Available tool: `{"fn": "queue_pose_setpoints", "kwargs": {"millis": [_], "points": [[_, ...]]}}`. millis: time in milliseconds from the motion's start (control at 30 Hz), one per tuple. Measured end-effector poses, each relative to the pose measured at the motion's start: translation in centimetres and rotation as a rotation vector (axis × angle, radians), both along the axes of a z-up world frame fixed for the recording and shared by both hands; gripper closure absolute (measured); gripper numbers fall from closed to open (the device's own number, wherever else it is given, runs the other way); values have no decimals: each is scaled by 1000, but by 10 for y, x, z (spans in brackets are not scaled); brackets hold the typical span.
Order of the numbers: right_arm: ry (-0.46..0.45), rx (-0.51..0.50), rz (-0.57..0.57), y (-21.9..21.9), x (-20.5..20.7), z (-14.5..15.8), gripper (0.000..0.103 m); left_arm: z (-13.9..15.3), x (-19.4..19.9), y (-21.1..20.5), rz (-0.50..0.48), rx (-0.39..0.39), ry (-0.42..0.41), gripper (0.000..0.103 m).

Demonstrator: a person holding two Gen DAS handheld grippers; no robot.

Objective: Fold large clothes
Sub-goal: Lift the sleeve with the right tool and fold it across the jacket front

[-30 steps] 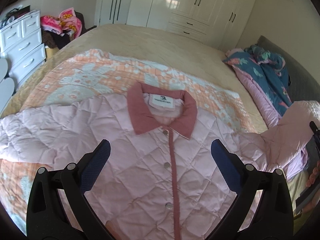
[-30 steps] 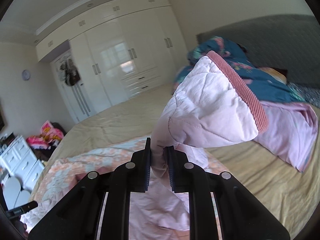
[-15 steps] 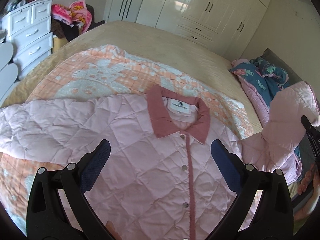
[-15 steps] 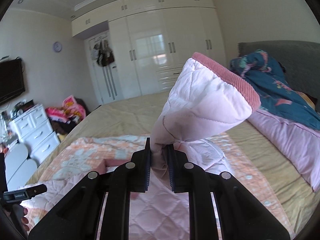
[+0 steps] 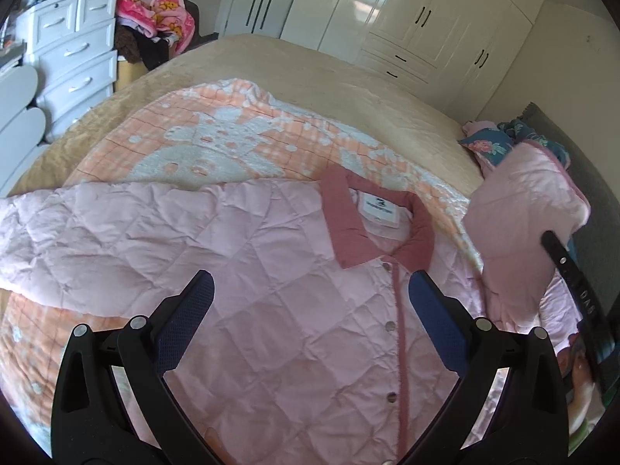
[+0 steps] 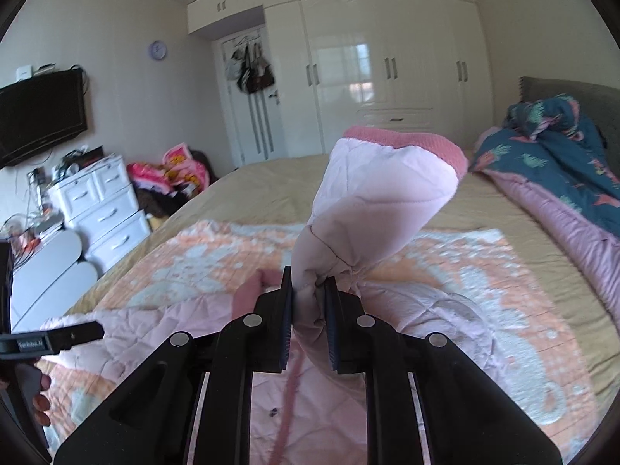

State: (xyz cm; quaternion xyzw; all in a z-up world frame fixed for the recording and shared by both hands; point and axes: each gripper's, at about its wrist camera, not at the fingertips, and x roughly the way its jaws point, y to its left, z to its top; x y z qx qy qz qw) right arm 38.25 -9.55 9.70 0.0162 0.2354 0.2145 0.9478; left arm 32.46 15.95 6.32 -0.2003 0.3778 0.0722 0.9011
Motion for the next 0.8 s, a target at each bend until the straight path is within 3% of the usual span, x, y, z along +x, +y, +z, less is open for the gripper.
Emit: {"fn": "queue_pose_setpoints", "kwargs": {"millis": [167,367,500,700,800], "points": [[58,-38,57,37,-1,-34,89,-5,-1,7,11,48,15,9],[120,-111,111,72,-6,-77,89,-18,1,17,24,25,39,9],[136,-152,153,90,-12,-94,88,-29,0,28,35,-64,47,9],[177,-217,238,114,-24,-117,78,-48,-4,44,54,-236,32,9],[220,-220,284,120,-29,-128,66,-58,-4,48,47,-333,29,9]]}}
